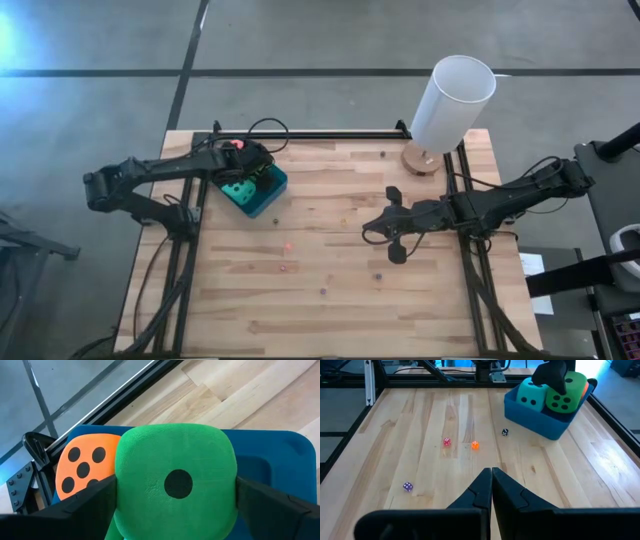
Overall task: Pick & Place Dice
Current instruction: Put the big green dice into the blue bin
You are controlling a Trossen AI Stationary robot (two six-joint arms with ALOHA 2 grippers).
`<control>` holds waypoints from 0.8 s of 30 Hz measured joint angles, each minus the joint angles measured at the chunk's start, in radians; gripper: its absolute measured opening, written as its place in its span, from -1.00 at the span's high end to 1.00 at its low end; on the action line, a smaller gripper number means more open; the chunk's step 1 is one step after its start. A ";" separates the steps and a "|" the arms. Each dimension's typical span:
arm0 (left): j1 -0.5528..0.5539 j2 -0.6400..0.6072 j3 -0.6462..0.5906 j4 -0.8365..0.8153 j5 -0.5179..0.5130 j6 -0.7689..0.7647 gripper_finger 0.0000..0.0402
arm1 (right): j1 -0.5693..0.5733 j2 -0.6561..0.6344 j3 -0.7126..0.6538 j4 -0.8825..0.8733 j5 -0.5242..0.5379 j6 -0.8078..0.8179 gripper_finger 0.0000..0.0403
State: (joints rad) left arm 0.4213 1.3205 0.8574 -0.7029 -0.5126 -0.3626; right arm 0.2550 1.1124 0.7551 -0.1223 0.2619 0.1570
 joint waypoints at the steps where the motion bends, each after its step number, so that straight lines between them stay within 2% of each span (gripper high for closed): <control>1: 0.000 0.000 0.000 0.000 0.000 0.000 -0.86 | 0.000 0.000 0.000 0.000 0.000 0.000 0.96; 17: 0.000 0.000 0.001 -0.031 0.014 -0.001 -0.88 | 0.000 0.000 0.000 0.000 0.000 0.000 0.96; 24: 0.001 0.000 0.001 -0.037 0.011 -0.005 -0.98 | 0.000 0.000 0.000 0.000 0.000 0.000 0.96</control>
State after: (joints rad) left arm 0.4226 1.3201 0.8581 -0.7398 -0.5014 -0.3676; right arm 0.2550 1.1122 0.7551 -0.1223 0.2619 0.1570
